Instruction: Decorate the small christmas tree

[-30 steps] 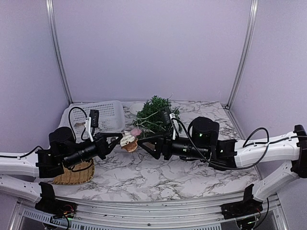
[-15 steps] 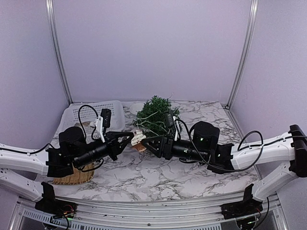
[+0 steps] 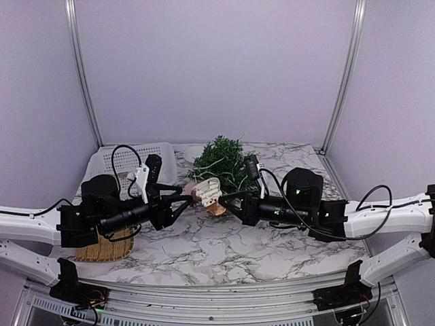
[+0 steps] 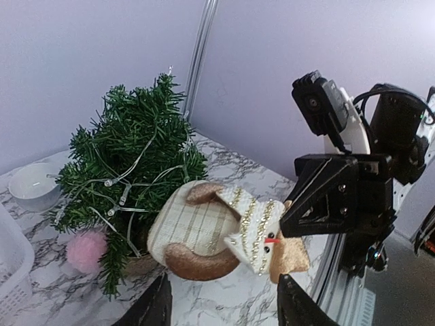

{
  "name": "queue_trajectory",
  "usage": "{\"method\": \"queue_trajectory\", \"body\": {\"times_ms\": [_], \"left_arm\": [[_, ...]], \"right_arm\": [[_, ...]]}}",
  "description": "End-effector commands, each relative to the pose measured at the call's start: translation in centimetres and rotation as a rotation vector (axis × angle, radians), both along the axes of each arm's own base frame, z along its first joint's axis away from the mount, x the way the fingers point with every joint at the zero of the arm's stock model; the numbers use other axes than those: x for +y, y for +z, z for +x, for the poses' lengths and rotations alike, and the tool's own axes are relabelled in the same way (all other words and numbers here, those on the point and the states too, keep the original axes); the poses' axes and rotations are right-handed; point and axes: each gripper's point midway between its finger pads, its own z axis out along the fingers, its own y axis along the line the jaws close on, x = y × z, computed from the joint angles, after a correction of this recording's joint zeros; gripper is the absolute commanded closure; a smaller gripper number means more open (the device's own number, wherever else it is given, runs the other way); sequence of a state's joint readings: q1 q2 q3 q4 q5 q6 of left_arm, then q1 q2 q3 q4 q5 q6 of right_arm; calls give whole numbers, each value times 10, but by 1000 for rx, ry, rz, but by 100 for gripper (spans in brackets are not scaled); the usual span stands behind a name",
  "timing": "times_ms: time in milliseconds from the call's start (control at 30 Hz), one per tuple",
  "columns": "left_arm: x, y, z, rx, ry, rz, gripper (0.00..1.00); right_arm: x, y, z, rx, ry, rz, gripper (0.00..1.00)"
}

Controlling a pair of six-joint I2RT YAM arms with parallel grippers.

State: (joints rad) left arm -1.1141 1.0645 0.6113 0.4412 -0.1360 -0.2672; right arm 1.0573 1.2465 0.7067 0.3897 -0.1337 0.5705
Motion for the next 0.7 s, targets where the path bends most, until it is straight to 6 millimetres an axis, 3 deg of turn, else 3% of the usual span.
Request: {"method": "queue_trajectory", "body": {"times_ms": [0, 133, 233, 467, 667], "left_arm": [[3, -8, -20, -52, -152, 229, 44], [-3, -30, -41, -91, -330, 409, 39], [-10, -35, -54, -140, -445, 444, 36], [-27, -40, -63, -256, -573, 492, 35], [-48, -49, -78, -281, -683, 491, 39]], "right_arm": [[-16, -11, -11, -106, 76, -210, 100], [-26, -35, -29, -140, 204, -398, 100], [-28, -41, -47, -155, 304, -434, 100], [-18, -63, -80, -155, 470, -522, 100], [-14, -63, -89, -188, 519, -527, 100]]}}
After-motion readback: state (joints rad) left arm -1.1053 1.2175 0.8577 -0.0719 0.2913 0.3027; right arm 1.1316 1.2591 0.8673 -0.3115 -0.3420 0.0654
